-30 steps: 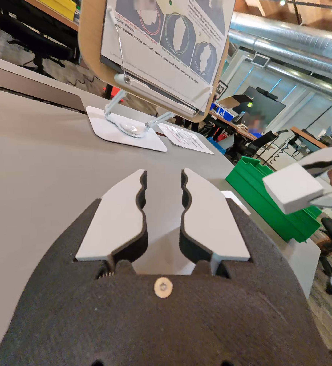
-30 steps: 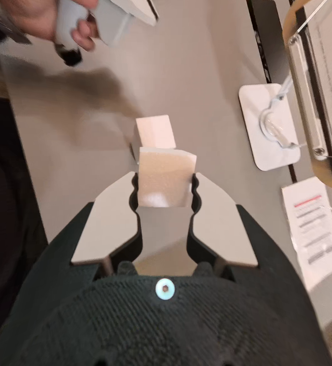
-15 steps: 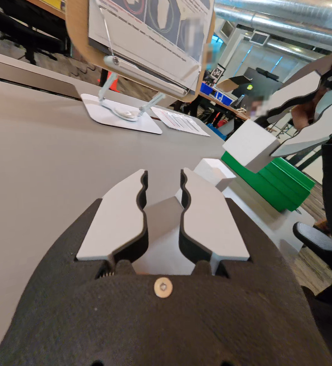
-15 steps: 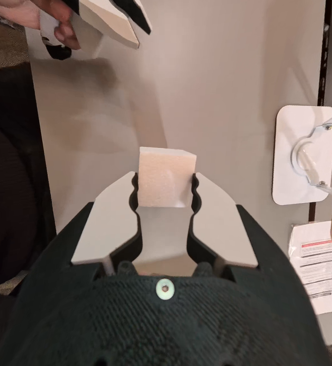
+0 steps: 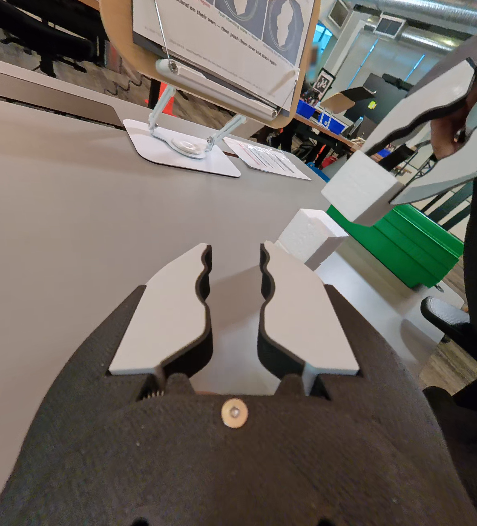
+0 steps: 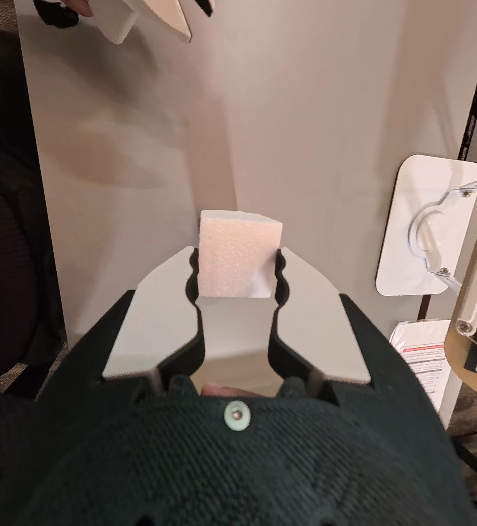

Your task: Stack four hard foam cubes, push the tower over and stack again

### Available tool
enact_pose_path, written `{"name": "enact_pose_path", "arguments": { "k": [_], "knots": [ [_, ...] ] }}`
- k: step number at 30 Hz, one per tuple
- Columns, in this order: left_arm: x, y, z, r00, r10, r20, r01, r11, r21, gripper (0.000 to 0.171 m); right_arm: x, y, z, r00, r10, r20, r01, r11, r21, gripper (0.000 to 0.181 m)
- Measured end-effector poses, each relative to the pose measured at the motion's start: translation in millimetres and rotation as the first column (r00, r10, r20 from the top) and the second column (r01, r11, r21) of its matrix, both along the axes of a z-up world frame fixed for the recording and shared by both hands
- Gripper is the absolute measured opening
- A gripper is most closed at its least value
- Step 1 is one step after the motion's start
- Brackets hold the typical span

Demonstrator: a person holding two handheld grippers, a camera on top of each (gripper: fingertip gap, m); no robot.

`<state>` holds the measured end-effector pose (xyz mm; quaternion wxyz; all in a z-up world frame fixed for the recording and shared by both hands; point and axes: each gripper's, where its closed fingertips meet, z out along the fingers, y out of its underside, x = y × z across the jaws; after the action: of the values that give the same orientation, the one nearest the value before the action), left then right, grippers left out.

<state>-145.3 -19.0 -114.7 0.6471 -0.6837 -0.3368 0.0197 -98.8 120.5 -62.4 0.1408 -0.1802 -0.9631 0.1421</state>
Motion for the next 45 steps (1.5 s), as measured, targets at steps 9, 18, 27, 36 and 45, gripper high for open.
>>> {"name": "enact_pose_path", "arguments": {
  "k": [9,18,27,36,45],
  "knots": [
    [0,4,-1,1.0,-0.016,0.003,0.016,1.0,-0.007,0.033,-5,-3,-10,0.998,0.062,0.025,-0.063,0.997,0.043,0.053],
    [2,6,-2,0.999,-0.033,0.003,0.033,0.999,-0.014,0.034,-5,1,-14,0.998,0.049,0.043,-0.051,0.997,0.053,0.053],
    [2,6,-2,0.999,-0.034,0.01,0.034,0.999,-0.01,0.034,-7,3,-17,0.998,0.045,0.052,-0.048,0.997,0.058,0.053],
    [4,7,-3,0.999,-0.041,0.002,0.041,0.999,-0.028,0.035,-7,2,-21,0.997,0.05,0.056,-0.054,0.996,0.071,0.053],
    [4,7,-4,0.999,-0.041,0.005,0.041,0.999,-0.028,0.035,-9,2,-23,0.997,0.053,0.058,-0.057,0.995,0.076,0.053]
  ]
}}
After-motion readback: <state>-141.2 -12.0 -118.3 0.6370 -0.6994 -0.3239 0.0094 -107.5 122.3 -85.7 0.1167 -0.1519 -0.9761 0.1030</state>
